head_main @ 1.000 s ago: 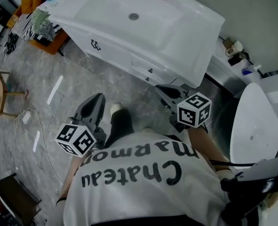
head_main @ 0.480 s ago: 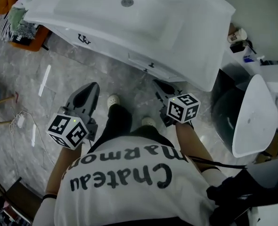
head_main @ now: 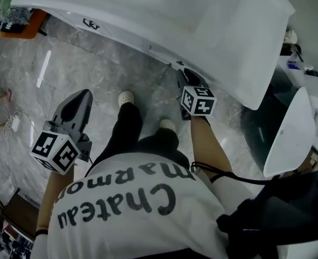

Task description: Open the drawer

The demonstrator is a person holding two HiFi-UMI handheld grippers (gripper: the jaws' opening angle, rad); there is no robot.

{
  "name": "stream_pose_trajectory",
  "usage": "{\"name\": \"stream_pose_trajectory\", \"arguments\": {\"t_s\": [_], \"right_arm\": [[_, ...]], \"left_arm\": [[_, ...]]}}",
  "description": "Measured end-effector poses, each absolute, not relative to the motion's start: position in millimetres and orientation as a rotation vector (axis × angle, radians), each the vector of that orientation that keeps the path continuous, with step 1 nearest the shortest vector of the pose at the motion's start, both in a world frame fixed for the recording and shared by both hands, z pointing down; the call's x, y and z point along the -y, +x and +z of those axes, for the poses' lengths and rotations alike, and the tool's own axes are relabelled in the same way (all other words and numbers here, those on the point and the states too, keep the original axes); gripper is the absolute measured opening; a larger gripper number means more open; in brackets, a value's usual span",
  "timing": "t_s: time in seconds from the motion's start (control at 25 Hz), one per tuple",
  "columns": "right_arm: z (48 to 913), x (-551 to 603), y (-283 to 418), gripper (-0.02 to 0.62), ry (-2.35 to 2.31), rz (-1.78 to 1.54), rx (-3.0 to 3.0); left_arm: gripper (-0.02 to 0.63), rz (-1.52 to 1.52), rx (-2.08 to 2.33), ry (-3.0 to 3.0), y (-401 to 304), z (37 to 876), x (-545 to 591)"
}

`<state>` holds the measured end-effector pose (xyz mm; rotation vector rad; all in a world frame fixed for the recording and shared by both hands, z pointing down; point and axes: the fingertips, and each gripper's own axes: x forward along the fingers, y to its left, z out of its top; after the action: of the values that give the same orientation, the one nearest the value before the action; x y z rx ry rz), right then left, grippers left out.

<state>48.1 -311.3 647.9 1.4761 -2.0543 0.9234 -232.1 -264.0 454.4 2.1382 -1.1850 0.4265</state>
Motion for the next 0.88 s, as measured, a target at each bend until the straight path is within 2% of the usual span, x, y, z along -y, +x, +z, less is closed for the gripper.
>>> {"name": "stream_pose_trajectory", "arguments": {"t_s": [0.04, 0.16, 0.24, 0.36, 0.72, 0.88], "right_arm": [[654, 313, 48, 0.110, 1.499, 0.936, 2.031], [673, 319, 53, 0.110, 1.594, 0.997, 1.956], [684, 323, 57, 0.146, 1.653, 1.047, 1.904], [693, 331, 60, 0.160, 1.730, 1.097, 1.858], [701, 345, 65, 0.158, 1.893, 1.123, 1.730], [704, 345, 66, 0.127, 1.936, 1.136, 1.705]], "left_arm": [[0.008, 0.434, 1.190, 2.137, -234, 457, 266], [0.008, 0.468, 1.191, 2.143, -239, 463, 271], [0.008, 0.492, 1.182, 2.149, -241, 465, 270], [0.008, 0.512, 1.172, 2.152, -244, 469, 270], [0.008, 0.513, 1.160, 2.124, -251, 482, 268], [0.008, 0.507, 1.153, 2.129, -254, 482, 265]]}}
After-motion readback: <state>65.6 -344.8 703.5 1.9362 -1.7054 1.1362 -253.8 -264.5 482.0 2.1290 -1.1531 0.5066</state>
